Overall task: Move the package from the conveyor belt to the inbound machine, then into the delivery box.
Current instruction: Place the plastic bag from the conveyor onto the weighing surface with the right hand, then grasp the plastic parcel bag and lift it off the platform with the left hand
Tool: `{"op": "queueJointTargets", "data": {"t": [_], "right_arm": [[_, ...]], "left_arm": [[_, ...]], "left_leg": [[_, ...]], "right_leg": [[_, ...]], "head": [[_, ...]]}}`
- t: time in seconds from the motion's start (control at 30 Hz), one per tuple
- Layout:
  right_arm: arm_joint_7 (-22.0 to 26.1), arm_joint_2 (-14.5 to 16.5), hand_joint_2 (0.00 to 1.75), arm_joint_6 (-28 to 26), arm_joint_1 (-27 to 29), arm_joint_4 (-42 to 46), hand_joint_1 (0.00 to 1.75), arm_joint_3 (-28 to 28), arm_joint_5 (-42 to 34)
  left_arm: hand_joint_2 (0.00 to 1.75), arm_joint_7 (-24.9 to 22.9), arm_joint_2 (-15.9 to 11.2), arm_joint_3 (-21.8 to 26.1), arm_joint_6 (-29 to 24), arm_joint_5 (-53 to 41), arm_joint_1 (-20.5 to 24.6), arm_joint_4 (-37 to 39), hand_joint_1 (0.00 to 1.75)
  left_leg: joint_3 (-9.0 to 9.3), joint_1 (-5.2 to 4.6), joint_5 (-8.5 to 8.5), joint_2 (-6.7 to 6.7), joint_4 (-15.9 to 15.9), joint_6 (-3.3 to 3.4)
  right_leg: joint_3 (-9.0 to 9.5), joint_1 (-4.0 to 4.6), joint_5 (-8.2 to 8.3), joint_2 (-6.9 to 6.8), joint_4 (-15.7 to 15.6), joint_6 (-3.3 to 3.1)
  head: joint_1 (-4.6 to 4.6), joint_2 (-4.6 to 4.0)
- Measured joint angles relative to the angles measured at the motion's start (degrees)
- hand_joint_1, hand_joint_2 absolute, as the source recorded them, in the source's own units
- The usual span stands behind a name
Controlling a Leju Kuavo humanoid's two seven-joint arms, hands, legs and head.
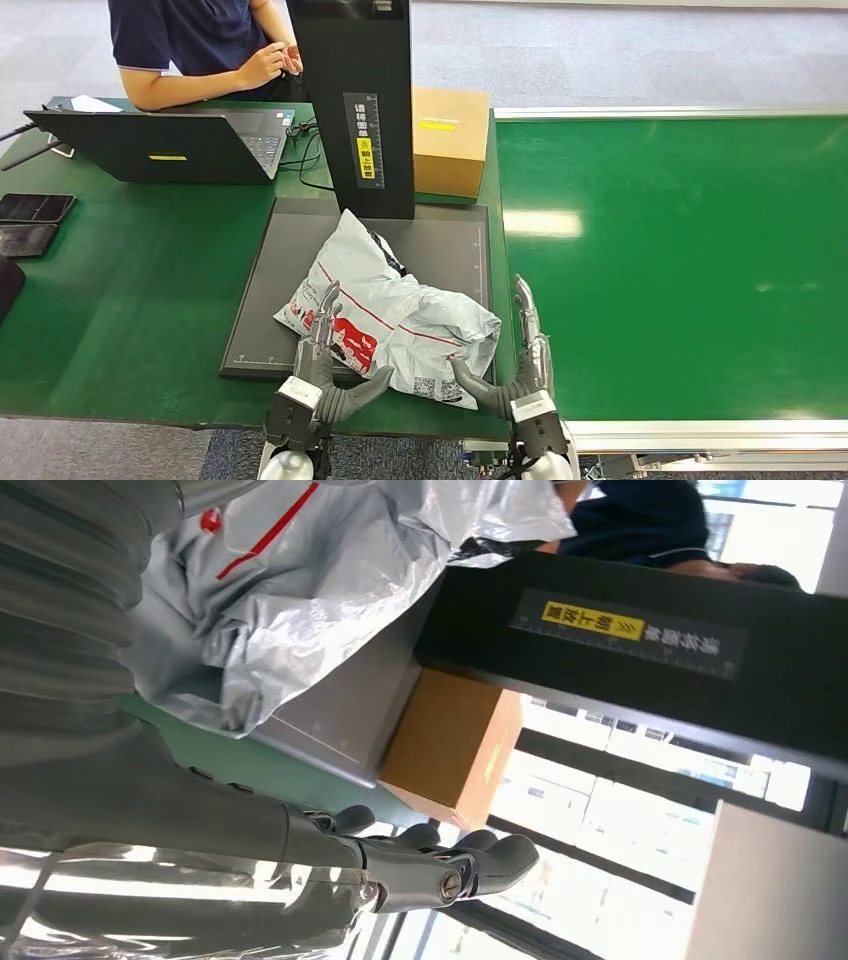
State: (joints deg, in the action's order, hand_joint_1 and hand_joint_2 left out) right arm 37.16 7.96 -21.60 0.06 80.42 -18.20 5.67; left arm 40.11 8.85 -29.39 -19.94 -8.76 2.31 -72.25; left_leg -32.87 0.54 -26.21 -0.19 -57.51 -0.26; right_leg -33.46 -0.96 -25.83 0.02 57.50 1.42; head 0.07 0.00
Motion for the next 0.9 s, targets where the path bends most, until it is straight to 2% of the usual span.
{"op": "queueJointTargets", "data": {"t": [0.13, 0.27, 0.47, 0.67, 0.9], "right_arm": [[0.0, -0.1, 1.75, 6.7, 3.9, 4.4, 0.00, 3.9, -4.1], [0.0, 0.2, 1.75, 10.7, 6.6, 5.8, 0.00, 8.4, -4.2], [0.0, 0.7, 1.75, 13.6, 9.1, 6.9, 0.00, 12.7, -3.6], [0.0, 1.5, 1.75, 15.3, 10.0, 7.6, 0.00, 14.8, -2.7], [0.0, 2.4, 1.75, 16.5, 10.1, 7.3, 0.00, 16.0, -1.2]], "left_arm": [[1.75, 0.0, 0.0, 0.7, -0.1, -1.9, 0.0, -0.2, 0.00], [1.75, 0.0, -0.1, 1.6, -0.6, -5.9, 0.0, -1.2, 0.00], [1.75, 0.0, -0.9, 1.7, -1.5, -13.1, 0.1, -3.3, 0.00], [1.75, -1.5, -1.0, 1.8, 0.8, -24.2, 2.0, -3.1, 0.00], [1.75, -6.1, -0.3, 1.8, 2.4, -36.1, 8.0, 4.5, 0.00]], "left_leg": [[0.01, 0.00, 0.00, 0.00, 0.0, -0.01], [0.02, 0.00, 0.00, 0.00, 0.0, 0.00], [0.03, 0.00, 0.00, 0.00, 0.0, 0.00], [0.04, 0.00, 0.00, 0.00, 0.0, 0.00], [0.10, 0.00, 0.02, 0.01, 0.0, 0.00]], "right_leg": [[0.02, 0.00, 0.00, 0.00, 0.0, 0.00], [0.04, 0.00, 0.00, 0.00, 0.0, 0.00], [0.04, 0.00, 0.00, 0.00, 0.0, 0.00], [0.05, 0.00, 0.00, 0.00, 0.0, 0.00], [0.10, 0.00, 0.02, 0.00, 0.0, 0.00]], "head": [[-0.01, 0.00], [0.01, 0.00], [0.01, 0.00], [0.01, 0.00], [0.01, 0.00]]}}
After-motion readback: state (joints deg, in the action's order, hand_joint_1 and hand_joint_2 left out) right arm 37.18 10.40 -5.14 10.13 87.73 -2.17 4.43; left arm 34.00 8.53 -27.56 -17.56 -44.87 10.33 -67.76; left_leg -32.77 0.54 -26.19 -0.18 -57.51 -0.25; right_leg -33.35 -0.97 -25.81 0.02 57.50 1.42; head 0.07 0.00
